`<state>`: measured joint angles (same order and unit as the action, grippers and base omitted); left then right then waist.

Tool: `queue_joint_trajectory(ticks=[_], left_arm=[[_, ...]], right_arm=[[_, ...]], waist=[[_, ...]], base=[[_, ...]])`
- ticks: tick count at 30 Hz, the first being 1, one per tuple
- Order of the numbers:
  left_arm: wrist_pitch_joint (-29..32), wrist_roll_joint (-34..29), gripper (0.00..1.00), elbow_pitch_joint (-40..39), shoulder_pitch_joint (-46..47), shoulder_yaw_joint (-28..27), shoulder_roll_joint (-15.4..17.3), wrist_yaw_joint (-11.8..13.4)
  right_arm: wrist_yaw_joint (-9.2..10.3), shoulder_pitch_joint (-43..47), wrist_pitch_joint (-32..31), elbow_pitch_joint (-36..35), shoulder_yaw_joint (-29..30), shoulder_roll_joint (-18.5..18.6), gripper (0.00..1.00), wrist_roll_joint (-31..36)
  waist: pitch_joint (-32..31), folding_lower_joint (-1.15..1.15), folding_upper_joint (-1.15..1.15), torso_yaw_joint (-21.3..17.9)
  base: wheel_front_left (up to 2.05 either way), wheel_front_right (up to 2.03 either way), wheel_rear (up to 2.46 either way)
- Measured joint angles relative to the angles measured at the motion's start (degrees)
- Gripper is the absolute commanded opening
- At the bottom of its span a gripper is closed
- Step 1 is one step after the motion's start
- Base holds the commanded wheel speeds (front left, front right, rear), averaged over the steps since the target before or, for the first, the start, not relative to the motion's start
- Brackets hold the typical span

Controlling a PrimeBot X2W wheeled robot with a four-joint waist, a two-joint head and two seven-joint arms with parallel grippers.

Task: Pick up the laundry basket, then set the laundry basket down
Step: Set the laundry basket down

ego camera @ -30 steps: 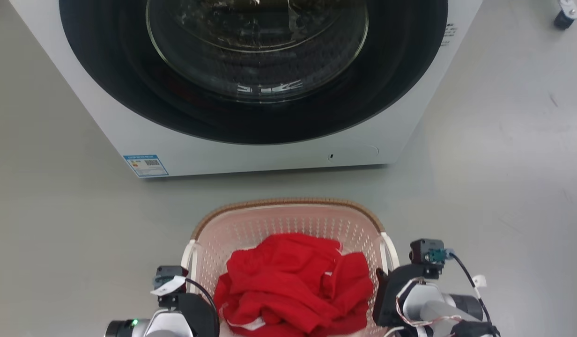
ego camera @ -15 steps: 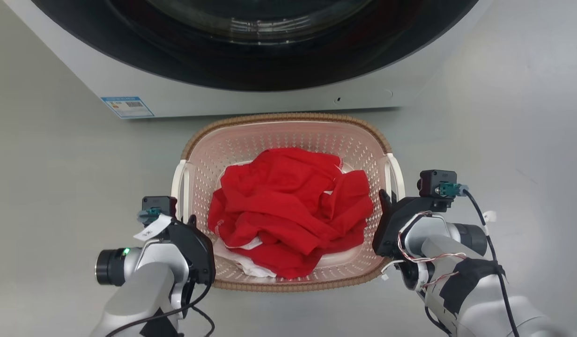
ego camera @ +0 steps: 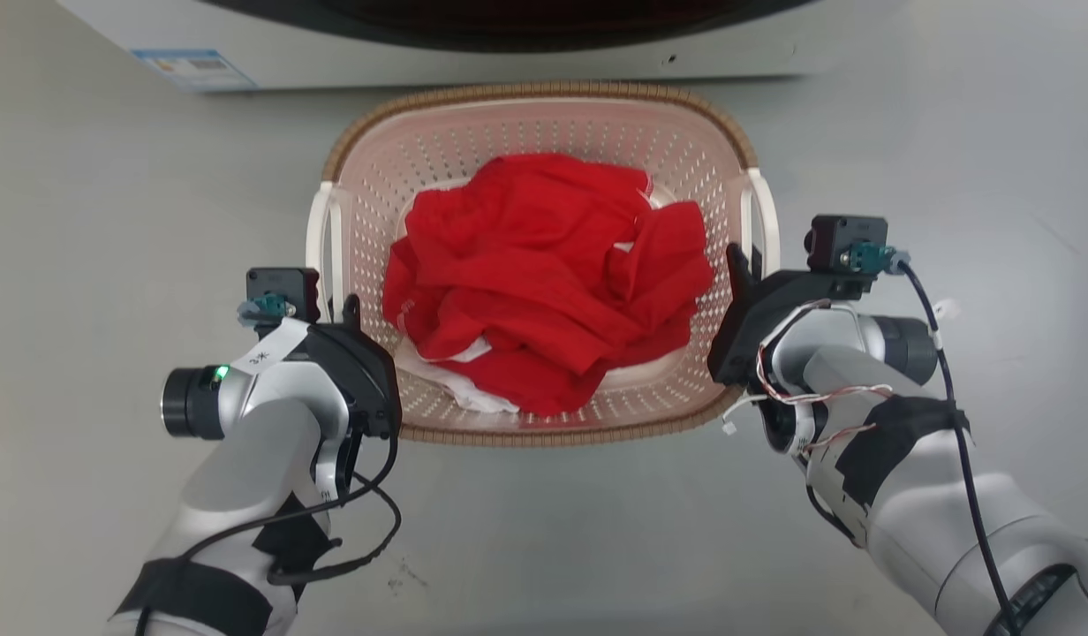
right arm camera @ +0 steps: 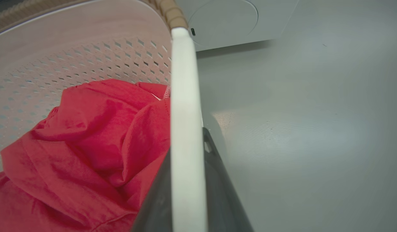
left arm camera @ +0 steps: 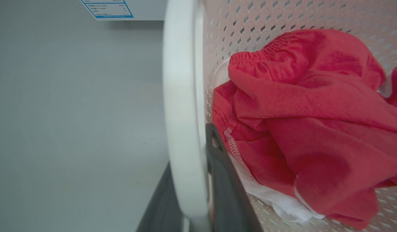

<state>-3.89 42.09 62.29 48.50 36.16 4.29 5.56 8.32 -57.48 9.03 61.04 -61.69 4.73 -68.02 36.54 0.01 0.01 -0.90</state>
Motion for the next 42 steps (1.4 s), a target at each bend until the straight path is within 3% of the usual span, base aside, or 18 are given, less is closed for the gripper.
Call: queue_joint_trajectory(ticks=[14, 35, 39, 40, 41, 42], left_arm=[[-1.86, -0.92, 0.0, 0.55, 5.34, 0.03, 0.13, 0.23], [-5.89, -3.04, 0.0, 2.32, 10.12, 0.77, 0.69, 0.21], [-6.86, -3.32, 0.0, 2.69, 10.53, 0.83, 0.62, 0.21], [-6.87, -3.41, 0.0, 2.88, 10.88, 0.83, 0.63, 0.23], [-6.87, -3.49, 0.06, 3.07, 11.2, 0.82, 0.67, 0.23], [-6.93, -3.53, 0.09, 3.2, 11.35, 0.82, 0.69, 0.23]], right_arm=[[0.0, -5.25, 1.72, 0.73, -0.3, 0.22, 0.0, 0.44], [0.0, -8.96, 3.66, 1.01, -1.3, 0.12, 0.0, 0.52], [0.0, -8.96, 3.76, 1.07, -1.44, 0.12, 0.41, 0.53], [-0.02, -8.96, 3.86, 1.07, -1.46, 0.11, 0.64, 0.54], [-0.2, -8.96, 4.01, 1.07, -1.49, 0.05, 1.0, 0.55], [-0.29, -8.96, 4.17, 1.07, -1.55, -0.02, 1.0, 0.56]], waist=[[10.58, 0.0, 0.0, 1.05], [15.39, -0.01, -0.01, 1.18], [15.57, -0.02, -0.01, 1.22], [15.59, -0.02, -0.01, 1.23], [15.61, -0.02, -0.01, 1.24], [15.62, -0.02, -0.01, 1.25]], base=[[0.0, 0.0, 0.0], [0.0, 0.0, 0.0], [0.0, 0.0, 0.0], [0.0, 0.0, 0.0], [0.0, 0.0, 0.0], [0.0, 0.0, 0.0]])
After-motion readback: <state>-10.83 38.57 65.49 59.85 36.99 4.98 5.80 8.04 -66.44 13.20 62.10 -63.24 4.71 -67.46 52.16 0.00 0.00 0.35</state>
